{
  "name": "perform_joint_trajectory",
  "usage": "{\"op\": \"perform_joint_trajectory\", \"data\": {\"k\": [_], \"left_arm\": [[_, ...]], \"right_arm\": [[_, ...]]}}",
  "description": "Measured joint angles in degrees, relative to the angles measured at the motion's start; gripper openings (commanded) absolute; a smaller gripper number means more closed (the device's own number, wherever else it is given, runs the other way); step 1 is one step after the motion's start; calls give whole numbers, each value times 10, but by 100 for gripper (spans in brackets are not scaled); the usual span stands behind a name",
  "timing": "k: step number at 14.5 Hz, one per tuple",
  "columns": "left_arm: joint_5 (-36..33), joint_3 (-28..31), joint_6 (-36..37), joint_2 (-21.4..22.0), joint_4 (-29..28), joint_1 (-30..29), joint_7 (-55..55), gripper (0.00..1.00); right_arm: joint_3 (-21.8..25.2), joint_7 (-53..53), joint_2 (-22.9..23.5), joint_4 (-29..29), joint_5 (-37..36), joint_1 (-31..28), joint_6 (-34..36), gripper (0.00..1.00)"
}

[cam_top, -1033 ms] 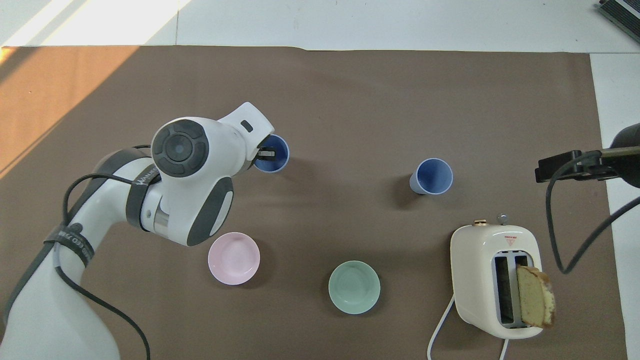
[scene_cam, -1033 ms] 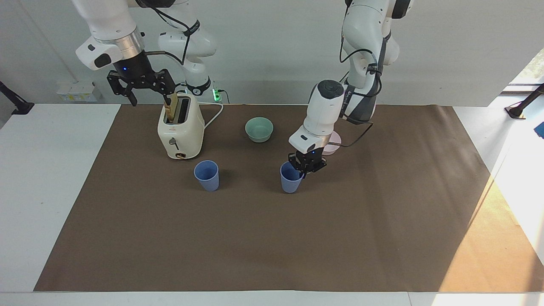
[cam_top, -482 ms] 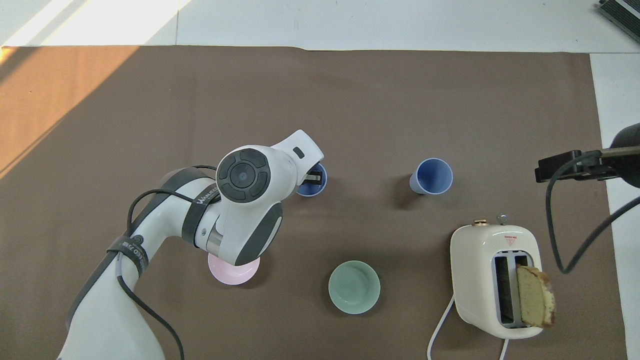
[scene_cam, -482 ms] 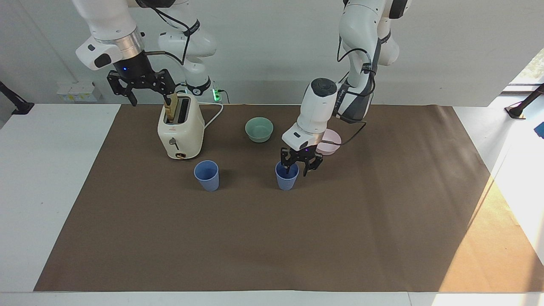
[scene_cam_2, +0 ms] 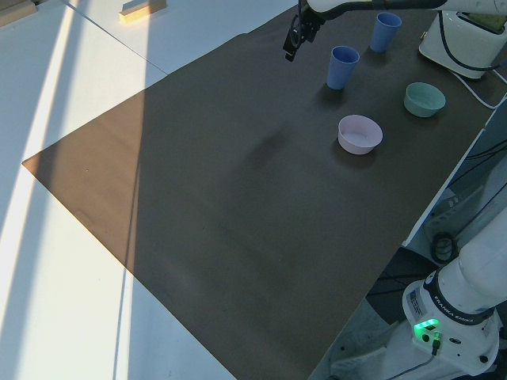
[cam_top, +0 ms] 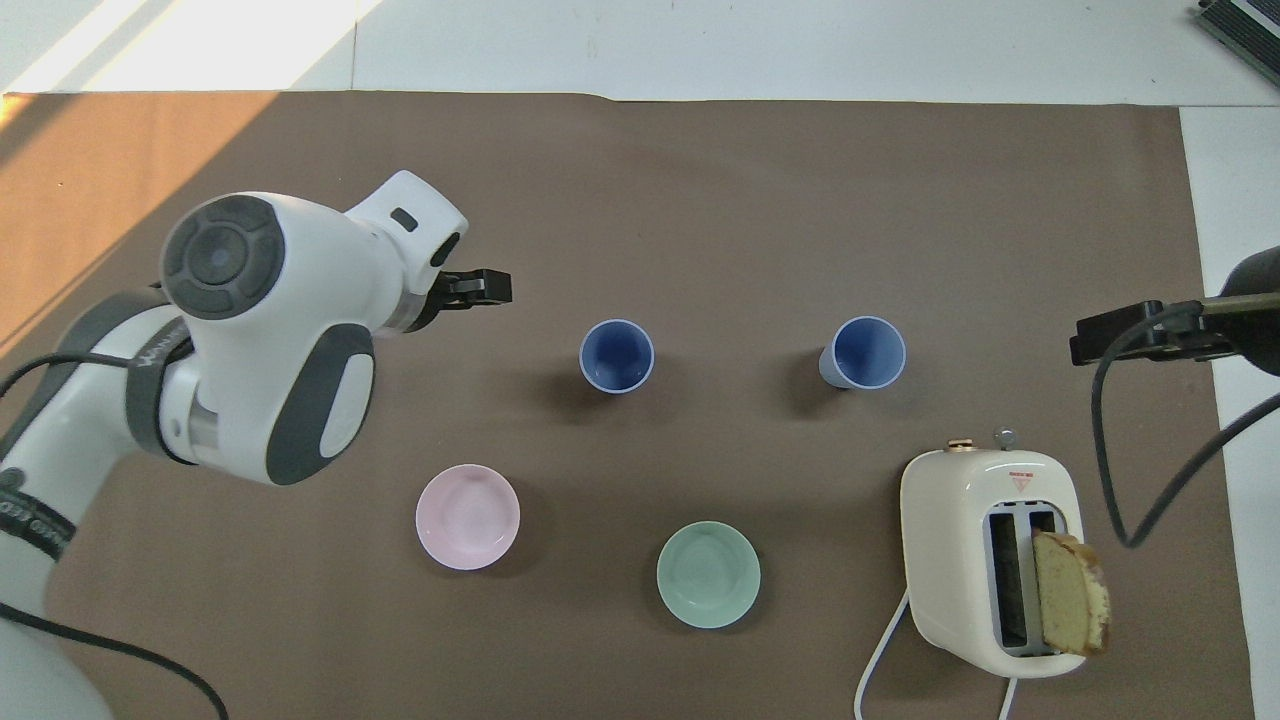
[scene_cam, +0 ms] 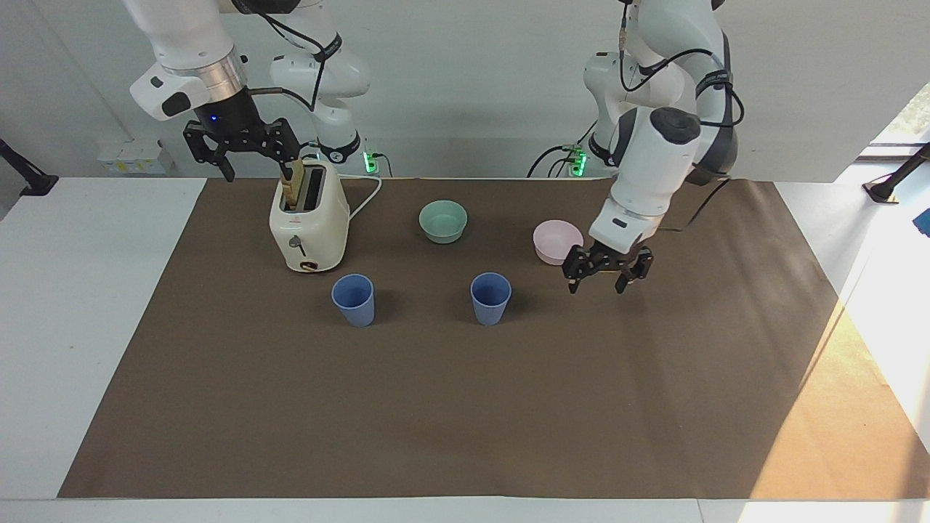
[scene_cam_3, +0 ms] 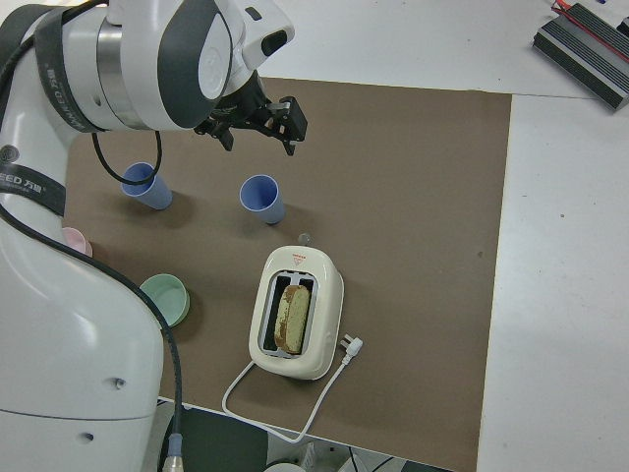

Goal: Stack blue cups with both arms
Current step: 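Withdraw the left gripper while the right gripper reaches the other cup, then grasp the second blue cup with the right gripper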

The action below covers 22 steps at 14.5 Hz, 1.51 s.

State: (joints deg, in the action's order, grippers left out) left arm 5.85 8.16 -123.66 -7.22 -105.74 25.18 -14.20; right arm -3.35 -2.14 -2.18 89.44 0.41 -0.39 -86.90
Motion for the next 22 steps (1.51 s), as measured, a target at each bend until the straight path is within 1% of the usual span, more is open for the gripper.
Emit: {"op": "perform_joint_trajectory", "data": {"k": [4,6,9,12,14,16,20,22], "left_arm": [[-4,2,24,27,3,-70,92,100],[-14,2,58,39,22,-99,125,100],[-25,3,112,42,81,-138,153,100],[-26,3,136,42,115,-162,164,100],[-28,3,171,40,141,-173,188,100],[-28,3,209,38,162,-179,214,100],[-28,0,284,38,165,-180,222,100],[-28,-1,312,41,160,-180,222,100]], "right_arm": [[3,1,-13,111,0,-23,-76,100],[4,1,-12,136,0,-27,-103,100],[2,1,-10,170,0,-23,-145,100],[1,1,5,209,1,-22,-193,100],[1,1,28,227,9,-22,-231,100],[-1,1,52,231,18,-16,-266,100],[-3,1,64,231,23,12,-297,100],[-4,1,79,233,24,20,-313,100]]}}
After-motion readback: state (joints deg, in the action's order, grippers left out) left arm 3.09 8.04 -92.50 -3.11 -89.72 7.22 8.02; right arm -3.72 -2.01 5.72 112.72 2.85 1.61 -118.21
